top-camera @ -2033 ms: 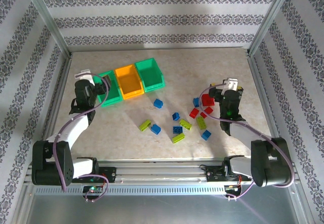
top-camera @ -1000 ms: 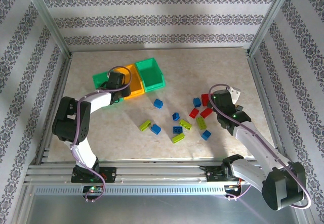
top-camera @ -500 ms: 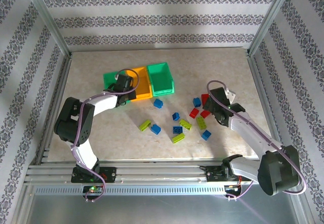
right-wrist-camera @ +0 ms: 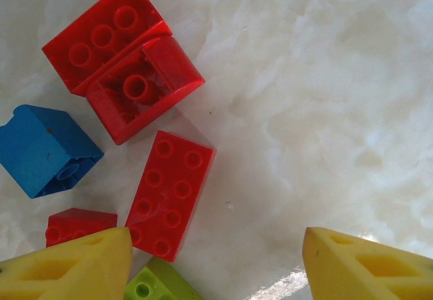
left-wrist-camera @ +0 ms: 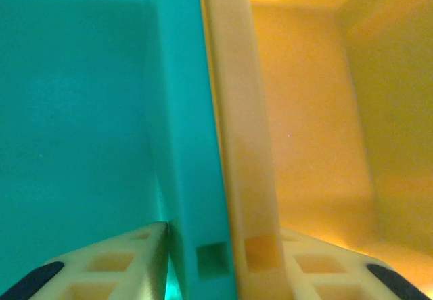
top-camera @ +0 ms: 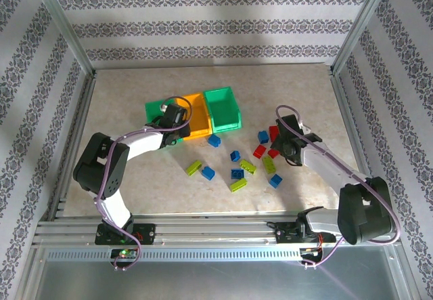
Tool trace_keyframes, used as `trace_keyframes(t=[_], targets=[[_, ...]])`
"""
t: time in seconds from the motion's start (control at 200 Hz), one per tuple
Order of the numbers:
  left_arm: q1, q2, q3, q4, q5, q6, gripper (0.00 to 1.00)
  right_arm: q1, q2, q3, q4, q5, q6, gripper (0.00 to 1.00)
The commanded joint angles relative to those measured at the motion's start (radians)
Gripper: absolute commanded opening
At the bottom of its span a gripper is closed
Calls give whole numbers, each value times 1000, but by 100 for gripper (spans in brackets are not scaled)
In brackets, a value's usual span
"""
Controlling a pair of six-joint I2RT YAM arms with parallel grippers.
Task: Sort the legos into containers by color
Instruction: Move the container to the top-center of the table, then pick up the lego from the middle-right of the table.
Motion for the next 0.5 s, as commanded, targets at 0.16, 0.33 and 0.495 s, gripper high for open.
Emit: trace_keyframes(t=[0.16, 0.33, 0.495], targets=[[-19, -53, 30, -62, -31, -4, 58, -8, 70, 26, 63, -64, 1, 63], [-20, -126, 38, -85, -28, 9, 68, -7, 127, 57, 81, -81, -3, 62], [-19, -200, 44, -105, -19, 28, 78, -8, 169, 80, 87, -86, -2, 61]])
